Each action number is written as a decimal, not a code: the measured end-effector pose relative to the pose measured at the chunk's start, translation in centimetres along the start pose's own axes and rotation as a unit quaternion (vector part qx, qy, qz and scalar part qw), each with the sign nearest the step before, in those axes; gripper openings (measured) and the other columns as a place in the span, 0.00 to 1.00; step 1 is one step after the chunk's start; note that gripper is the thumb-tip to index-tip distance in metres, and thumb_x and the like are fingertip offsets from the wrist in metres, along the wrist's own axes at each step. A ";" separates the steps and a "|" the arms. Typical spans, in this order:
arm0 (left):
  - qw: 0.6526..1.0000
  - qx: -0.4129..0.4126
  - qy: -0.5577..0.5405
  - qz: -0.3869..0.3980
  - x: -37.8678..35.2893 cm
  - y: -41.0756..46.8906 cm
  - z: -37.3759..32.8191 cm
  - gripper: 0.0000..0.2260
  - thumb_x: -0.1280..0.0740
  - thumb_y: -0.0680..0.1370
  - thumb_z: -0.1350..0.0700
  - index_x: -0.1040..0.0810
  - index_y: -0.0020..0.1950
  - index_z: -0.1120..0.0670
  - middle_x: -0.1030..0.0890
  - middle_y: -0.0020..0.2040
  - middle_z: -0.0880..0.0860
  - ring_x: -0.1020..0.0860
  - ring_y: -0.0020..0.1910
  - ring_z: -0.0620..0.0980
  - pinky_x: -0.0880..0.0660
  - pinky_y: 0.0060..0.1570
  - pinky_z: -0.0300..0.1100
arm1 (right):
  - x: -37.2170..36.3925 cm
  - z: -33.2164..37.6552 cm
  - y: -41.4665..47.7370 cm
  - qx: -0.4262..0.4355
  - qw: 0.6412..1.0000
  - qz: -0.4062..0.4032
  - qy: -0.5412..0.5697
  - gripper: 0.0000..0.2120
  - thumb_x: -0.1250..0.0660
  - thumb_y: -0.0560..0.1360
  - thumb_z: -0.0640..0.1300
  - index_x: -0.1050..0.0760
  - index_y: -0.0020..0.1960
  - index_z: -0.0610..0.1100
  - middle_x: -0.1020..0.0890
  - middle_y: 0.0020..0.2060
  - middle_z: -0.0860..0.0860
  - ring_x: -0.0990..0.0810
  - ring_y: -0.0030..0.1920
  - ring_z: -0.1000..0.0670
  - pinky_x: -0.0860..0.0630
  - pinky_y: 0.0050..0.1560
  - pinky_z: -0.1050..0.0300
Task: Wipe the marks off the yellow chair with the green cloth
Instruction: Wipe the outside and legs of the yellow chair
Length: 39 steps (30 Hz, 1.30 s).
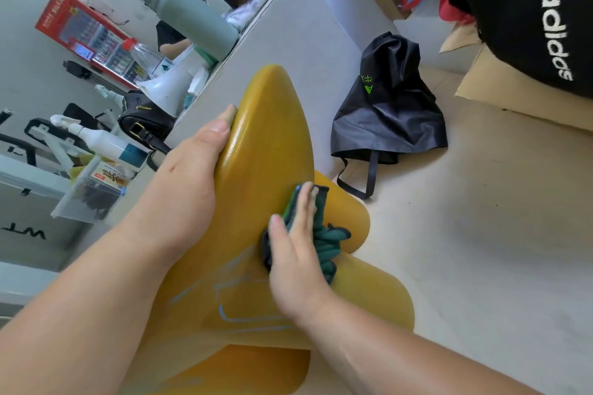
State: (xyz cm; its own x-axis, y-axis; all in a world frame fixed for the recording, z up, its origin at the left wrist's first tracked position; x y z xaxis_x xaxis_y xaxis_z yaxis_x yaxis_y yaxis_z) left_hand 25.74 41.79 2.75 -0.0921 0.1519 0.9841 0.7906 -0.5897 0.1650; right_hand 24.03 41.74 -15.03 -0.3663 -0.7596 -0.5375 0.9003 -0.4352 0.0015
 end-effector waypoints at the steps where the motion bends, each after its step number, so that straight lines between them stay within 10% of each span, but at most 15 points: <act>1: 1.000 -0.002 -0.001 0.010 -0.2 0.2 0.3 0.21 0.51 0.85 0.56 0.38 0.78 0.44 0.33 0.75 0.43 0.36 0.74 0.47 0.38 0.73 0.51 | -0.7 1.6 -1.5 0.055 0.998 0.015 -0.017 0.32 0.50 0.84 0.56 0.71 0.76 0.62 0.73 0.76 0.65 0.73 0.76 0.62 0.69 0.76 0.59; 7: 0.997 0.043 -0.058 0.013 -0.8 0.3 -0.3 0.21 0.47 0.83 0.48 0.37 0.76 0.37 0.35 0.72 0.33 0.37 0.67 0.30 0.39 0.65 0.27 | 1.8 2.6 6.8 0.059 0.997 -0.042 -0.003 0.27 0.52 0.84 0.59 0.54 0.81 0.60 0.56 0.82 0.58 0.60 0.82 0.53 0.64 0.77 0.56; 10: 0.995 0.076 -0.066 -0.004 -0.5 0.4 -0.6 0.21 0.43 0.83 0.49 0.38 0.76 0.35 0.35 0.72 0.33 0.37 0.72 0.36 0.38 0.72 0.43 | 2.7 -1.7 7.3 -0.121 0.992 -0.014 0.041 0.26 0.54 0.86 0.60 0.54 0.82 0.61 0.48 0.82 0.56 0.50 0.82 0.50 0.59 0.77 0.58; 13: 0.998 0.057 -0.025 0.003 -0.4 0.5 -0.8 0.23 0.43 0.83 0.51 0.40 0.77 0.36 0.35 0.72 0.34 0.36 0.72 0.39 0.37 0.71 0.45 | 2.6 -5.1 3.9 -0.127 0.987 0.051 -0.081 0.27 0.57 0.86 0.59 0.64 0.81 0.60 0.54 0.82 0.59 0.47 0.81 0.49 0.48 0.77 0.53; 21: 0.998 0.060 0.018 -0.008 -0.4 0.7 -0.5 0.23 0.42 0.82 0.50 0.39 0.77 0.39 0.32 0.73 0.39 0.34 0.72 0.43 0.36 0.71 0.47 | 3.0 -8.1 -8.6 0.021 0.896 0.213 -0.389 0.34 0.61 0.78 0.65 0.81 0.71 0.59 0.82 0.71 0.62 0.82 0.73 0.54 0.69 0.78 0.44; 26: 0.993 0.031 0.011 -0.115 0.4 -1.7 0.1 0.17 0.37 0.80 0.46 0.27 0.70 0.40 0.19 0.56 0.40 0.25 0.50 0.30 0.30 0.54 0.34 | 2.2 -6.1 -5.1 0.058 0.929 0.149 -0.332 0.35 0.50 0.85 0.56 0.78 0.73 0.58 0.78 0.73 0.65 0.76 0.76 0.59 0.66 0.79 0.47; 32: 0.994 0.021 0.016 -0.110 1.6 -8.0 3.7 0.20 0.42 0.78 0.37 0.35 0.70 0.28 0.22 0.58 0.34 0.22 0.53 0.38 0.23 0.46 0.41 | 1.0 -4.5 -1.6 0.114 0.965 0.066 -0.225 0.34 0.54 0.82 0.62 0.78 0.73 0.61 0.74 0.76 0.64 0.69 0.79 0.58 0.62 0.79 0.55; 39: 0.998 -0.019 0.001 -0.053 0.7 -8.3 4.0 0.21 0.46 0.80 0.44 0.34 0.73 0.33 0.38 0.60 0.15 0.38 0.58 0.15 0.37 0.52 0.16 | 5.7 -10.9 -0.7 -0.112 0.951 0.079 -0.276 0.28 0.56 0.85 0.60 0.60 0.82 0.58 0.53 0.83 0.54 0.56 0.82 0.53 0.58 0.80 0.54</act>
State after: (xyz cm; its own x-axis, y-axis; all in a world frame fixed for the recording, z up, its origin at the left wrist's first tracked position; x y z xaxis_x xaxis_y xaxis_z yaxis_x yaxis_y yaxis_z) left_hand 21.59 49.96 1.79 -0.1757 0.2134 0.9610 0.7530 -0.5998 0.2708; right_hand 23.88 42.98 -27.23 -0.2344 -0.9719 -0.0208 0.9593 -0.2277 -0.1672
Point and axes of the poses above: each hand's wrist, its own y-axis towards the middle knuckle, its own x-axis out of the back of the hand, z = x × y, the point moved 1 cm from there along y, towards the middle knuckle
